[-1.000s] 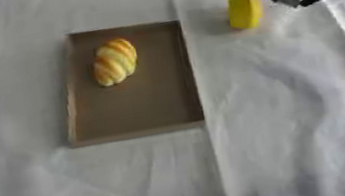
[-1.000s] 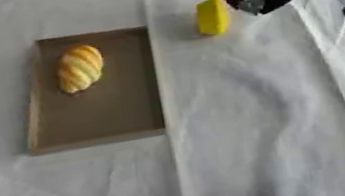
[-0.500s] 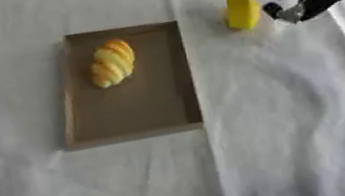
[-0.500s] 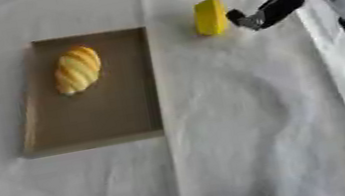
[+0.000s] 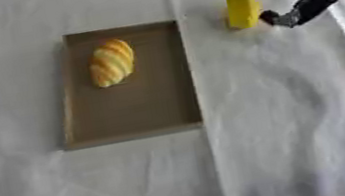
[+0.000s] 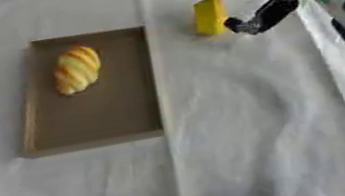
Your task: Pick up objects on the table and place them in the box.
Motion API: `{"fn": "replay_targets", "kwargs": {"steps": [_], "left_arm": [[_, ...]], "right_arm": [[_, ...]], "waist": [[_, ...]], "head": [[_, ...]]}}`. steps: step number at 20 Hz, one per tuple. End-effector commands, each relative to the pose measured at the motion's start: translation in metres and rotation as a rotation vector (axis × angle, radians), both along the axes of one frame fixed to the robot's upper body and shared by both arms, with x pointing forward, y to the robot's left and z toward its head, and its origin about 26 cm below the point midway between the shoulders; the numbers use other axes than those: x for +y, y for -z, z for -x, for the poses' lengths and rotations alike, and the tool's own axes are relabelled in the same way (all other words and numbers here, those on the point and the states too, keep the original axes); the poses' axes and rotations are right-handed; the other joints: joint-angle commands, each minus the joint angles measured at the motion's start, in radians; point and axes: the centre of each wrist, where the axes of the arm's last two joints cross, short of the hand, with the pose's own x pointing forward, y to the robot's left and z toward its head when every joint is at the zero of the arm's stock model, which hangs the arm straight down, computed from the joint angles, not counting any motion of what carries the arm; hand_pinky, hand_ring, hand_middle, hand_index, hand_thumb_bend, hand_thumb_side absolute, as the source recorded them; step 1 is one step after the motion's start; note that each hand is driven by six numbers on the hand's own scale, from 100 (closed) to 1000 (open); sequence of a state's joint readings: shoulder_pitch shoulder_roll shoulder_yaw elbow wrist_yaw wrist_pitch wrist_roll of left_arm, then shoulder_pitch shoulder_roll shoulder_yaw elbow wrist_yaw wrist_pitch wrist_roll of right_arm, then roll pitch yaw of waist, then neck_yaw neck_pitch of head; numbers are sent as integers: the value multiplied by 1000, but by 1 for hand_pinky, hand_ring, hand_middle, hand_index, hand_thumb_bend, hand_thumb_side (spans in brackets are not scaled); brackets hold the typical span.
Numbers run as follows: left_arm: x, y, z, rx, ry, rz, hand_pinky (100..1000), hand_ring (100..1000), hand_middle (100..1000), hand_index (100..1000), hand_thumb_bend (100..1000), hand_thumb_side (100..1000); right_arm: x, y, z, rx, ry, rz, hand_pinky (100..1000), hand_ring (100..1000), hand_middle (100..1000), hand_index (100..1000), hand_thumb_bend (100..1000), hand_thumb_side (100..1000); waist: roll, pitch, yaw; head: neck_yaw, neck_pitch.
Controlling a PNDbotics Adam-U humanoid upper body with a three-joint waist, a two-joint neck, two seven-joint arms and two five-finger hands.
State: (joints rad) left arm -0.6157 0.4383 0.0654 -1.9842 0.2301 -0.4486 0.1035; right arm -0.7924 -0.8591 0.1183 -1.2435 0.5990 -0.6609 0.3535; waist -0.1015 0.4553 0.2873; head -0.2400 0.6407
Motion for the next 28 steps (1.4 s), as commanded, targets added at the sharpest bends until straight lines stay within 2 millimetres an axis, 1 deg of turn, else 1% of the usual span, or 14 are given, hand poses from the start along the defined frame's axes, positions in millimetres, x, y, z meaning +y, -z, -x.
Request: {"fn": "replay_targets", "kwargs": {"steps": [1, 6, 8, 9, 12, 14, 16, 17, 18, 19, 21, 22, 24, 28], "left_arm": [[0, -7, 4, -26, 6, -12, 877, 960, 811, 865, 100, 586], [0, -7, 4, -23, 9, -11, 877, 962, 812, 865, 100, 590], [-1, -7, 4, -22, 11, -11, 878, 964, 812, 865, 100, 595], [-1, -6, 4, -20, 12, -11, 878, 965, 813, 865, 100, 598], [-1, -6, 4, -14, 14, -11, 878, 967, 813, 865, 100, 603], [-2, -5, 4, -11, 18, -12, 879, 968, 814, 865, 100, 607], [-2, -5, 4, -9, 19, -11, 880, 968, 814, 865, 100, 607], [-2, -5, 4, -8, 19, -11, 880, 969, 814, 865, 100, 606], [-2, -5, 4, -8, 20, -11, 880, 969, 814, 865, 100, 608], [-2, -5, 4, -7, 21, -12, 880, 969, 815, 865, 100, 609], [-2, -4, 4, -5, 24, -14, 880, 969, 815, 865, 100, 608], [-2, -4, 4, -5, 25, -14, 880, 969, 815, 865, 100, 608], [-3, -5, 4, -4, 26, -15, 880, 968, 815, 865, 100, 606], [-3, -5, 4, -4, 30, -16, 880, 967, 815, 865, 100, 602]], "right_arm": [[-7, -11, 1, -53, 40, 19, 951, 891, 853, 975, 226, 260], [-8, -9, -2, -86, 63, 21, 948, 893, 856, 975, 243, 260], [-8, -6, -3, -84, 66, 34, 947, 893, 856, 976, 244, 275], [-8, -5, -4, -83, 68, 38, 944, 890, 853, 973, 247, 261], [-8, -1, -7, -80, 78, 31, 939, 878, 837, 958, 199, 244], [-7, 1, -8, -76, 78, 15, 929, 865, 803, 921, 160, 214], [-6, 3, -9, -75, 70, -6, 918, 837, 744, 864, 100, 164], [-5, 4, -9, -74, 64, -18, 910, 817, 687, 823, 100, 162], [-4, 4, -9, -73, 58, -38, 903, 804, 655, 803, 100, 100], [-4, 4, -9, -73, 54, -60, 887, 775, 606, 769, 100, 100], [-2, 1, -8, -79, 48, -110, 867, 725, 541, 722, 100, 100], [0, -1, -7, -87, 43, -145, 858, 684, 505, 695, 100, 100], [3, -6, -5, -104, 26, -212, 858, 648, 480, 678, 100, 100], [19, -25, 4, -140, -50, -308, 867, 646, 480, 686, 100, 100]], "waist": [[2, -19, 2], [-2, -14, 4], [-2, -11, 7], [-3, -10, 7], [-3, -7, 11], [-3, -5, 13], [-3, -5, 14], [-3, -5, 14], [-2, -6, 14], [-2, -6, 14], [-2, -8, 13], [-2, -10, 12], [-1, -13, 12], [-1, -19, 12]], "head": [[-3, -9], [-4, -14], [-4, -15], [-4, -15], [-6, -15], [-7, -16], [-6, -13], [-6, -12], [-5, -10], [-4, -9], [-3, -8], [-3, -8], [-3, -9], [-3, -11]]}}
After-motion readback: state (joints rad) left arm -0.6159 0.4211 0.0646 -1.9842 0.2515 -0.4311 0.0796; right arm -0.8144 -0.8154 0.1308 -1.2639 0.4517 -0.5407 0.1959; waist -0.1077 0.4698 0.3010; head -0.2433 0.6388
